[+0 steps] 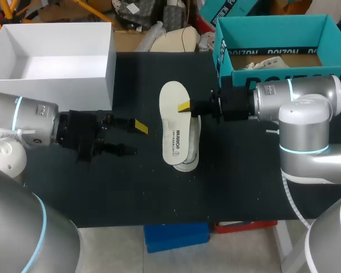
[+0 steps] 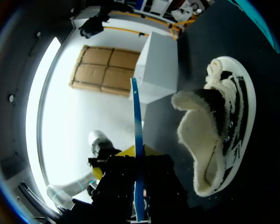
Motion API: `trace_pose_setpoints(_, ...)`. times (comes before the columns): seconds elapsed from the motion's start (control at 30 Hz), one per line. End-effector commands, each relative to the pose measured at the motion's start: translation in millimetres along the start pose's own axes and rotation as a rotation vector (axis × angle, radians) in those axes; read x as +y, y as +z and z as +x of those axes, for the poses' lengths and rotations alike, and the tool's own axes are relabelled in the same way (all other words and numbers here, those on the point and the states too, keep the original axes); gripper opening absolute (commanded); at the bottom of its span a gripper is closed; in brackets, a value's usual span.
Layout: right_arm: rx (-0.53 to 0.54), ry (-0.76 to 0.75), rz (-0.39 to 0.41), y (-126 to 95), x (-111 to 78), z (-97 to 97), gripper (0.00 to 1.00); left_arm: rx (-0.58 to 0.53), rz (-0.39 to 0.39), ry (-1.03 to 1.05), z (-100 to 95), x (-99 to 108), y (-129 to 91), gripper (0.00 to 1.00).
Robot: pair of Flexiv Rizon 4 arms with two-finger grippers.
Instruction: Take the shoe out of the shoebox, open the shoe tongue, remove and reinsert the insole, then place the shoe into the shoebox
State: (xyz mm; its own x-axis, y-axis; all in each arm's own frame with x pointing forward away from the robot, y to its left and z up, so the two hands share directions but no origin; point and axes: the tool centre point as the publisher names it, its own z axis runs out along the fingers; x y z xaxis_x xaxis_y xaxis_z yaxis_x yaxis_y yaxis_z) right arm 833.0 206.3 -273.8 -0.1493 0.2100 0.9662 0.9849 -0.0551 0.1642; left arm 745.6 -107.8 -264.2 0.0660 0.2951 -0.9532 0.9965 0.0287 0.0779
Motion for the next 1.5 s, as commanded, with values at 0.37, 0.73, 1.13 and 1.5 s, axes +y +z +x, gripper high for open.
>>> trace_pose_setpoints(0.37,0.0,0.0,-0.002,0.9,-0.2,-0.3,0.0,-0.185,-0.099,0.047,7.0,32.6,30.2,1.0)
trace_pose_setpoints(0.73,0.0,0.0,-0.002,0.9,-0.2,-0.3,0.0,-0.209,-0.089,0.081,-0.9,49.1,69.3,0.92)
trace_pose_setpoints(1.13,0.0,0.0,-0.002,0.9,-0.2,-0.3,0.0,-0.319,-0.119,0.048,1.2,59.0,89.5,0.49)
trace_pose_setpoints(1.5,0.0,0.0,-0.002,0.9,-0.2,-0.3,0.0,-0.326,-0.153,0.102,-11.2,56.7,97.5,0.42)
